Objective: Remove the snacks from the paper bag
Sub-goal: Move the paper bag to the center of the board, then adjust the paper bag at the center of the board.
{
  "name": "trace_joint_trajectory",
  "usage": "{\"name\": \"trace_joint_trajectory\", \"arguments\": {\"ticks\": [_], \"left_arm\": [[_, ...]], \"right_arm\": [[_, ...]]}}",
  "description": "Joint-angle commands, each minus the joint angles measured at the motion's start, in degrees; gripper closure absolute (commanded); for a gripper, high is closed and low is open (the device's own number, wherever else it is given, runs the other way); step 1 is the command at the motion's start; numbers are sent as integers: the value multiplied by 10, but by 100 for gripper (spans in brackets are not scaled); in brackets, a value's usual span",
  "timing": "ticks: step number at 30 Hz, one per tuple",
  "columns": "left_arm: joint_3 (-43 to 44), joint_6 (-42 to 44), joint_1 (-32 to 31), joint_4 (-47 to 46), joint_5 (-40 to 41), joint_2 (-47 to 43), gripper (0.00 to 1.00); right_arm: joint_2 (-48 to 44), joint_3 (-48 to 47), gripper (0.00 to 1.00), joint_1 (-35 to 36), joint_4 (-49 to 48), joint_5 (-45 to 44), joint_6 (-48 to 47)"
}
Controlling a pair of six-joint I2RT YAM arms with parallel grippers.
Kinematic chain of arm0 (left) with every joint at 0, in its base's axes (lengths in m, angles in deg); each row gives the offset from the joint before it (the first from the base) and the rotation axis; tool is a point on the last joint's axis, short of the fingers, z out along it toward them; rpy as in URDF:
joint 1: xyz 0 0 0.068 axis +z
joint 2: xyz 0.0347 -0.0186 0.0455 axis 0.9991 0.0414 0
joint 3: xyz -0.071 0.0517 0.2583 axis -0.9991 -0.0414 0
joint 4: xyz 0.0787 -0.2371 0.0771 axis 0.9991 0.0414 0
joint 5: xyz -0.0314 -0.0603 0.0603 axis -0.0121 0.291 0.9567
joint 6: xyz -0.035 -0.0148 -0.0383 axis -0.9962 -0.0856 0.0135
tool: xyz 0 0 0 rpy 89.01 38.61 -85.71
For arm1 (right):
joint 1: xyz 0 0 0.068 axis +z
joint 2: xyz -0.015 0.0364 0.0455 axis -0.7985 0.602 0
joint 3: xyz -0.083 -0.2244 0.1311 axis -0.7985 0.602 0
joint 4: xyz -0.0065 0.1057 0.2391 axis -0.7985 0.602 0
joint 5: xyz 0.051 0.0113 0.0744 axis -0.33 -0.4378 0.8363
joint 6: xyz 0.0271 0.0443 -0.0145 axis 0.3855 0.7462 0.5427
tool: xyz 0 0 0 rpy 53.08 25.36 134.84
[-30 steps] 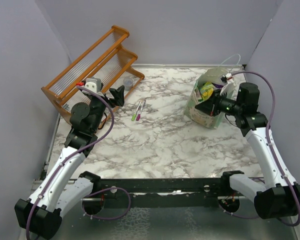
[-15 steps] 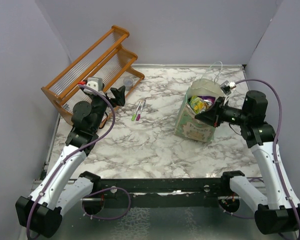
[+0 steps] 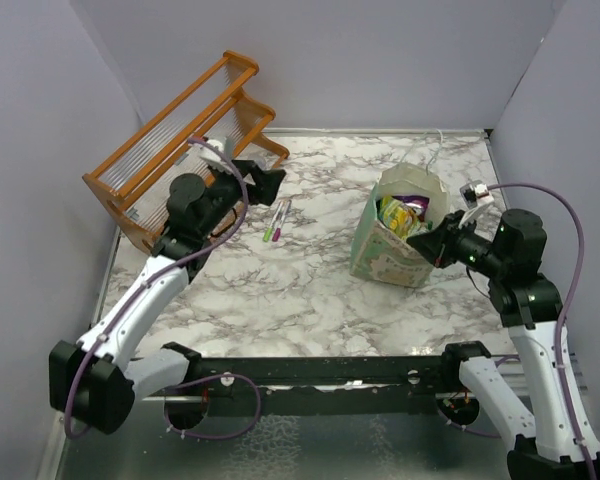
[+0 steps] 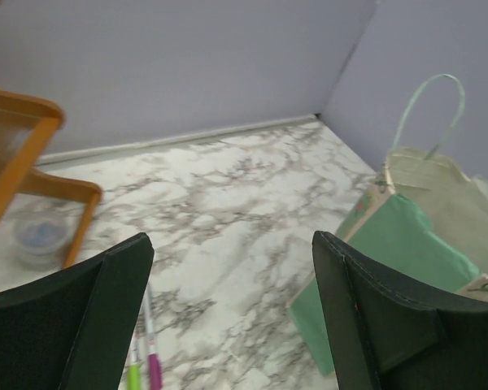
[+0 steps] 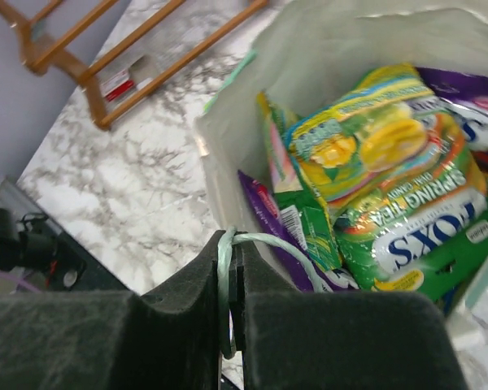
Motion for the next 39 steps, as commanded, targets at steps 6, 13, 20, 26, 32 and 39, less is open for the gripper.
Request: {"name": "trace_joint_trajectory", "arguments": {"ticks": [6,13,20,26,32,39], "left_arm": [[189,-117,-114,-42,-73,205,19],[431,-133,-184,17,-90,396,18],[686,-108,-199,181,-146,571,15],[668,-80,-219,166,-106,574,21],[697,-91,-224,169,-84,615,39],[787,-94,-228,180,-65,680,52]], "right_arm": [[-85,-4,89,0,43,-283,75],[-113,-1,89,0,35,-291,69],[-125,-4,87,0,30,-288,51],[-132,8,87,0,21,-275,48],[-132,9,86,0,19,-270,46],[-141,12,86,0,17,-267,45]]}}
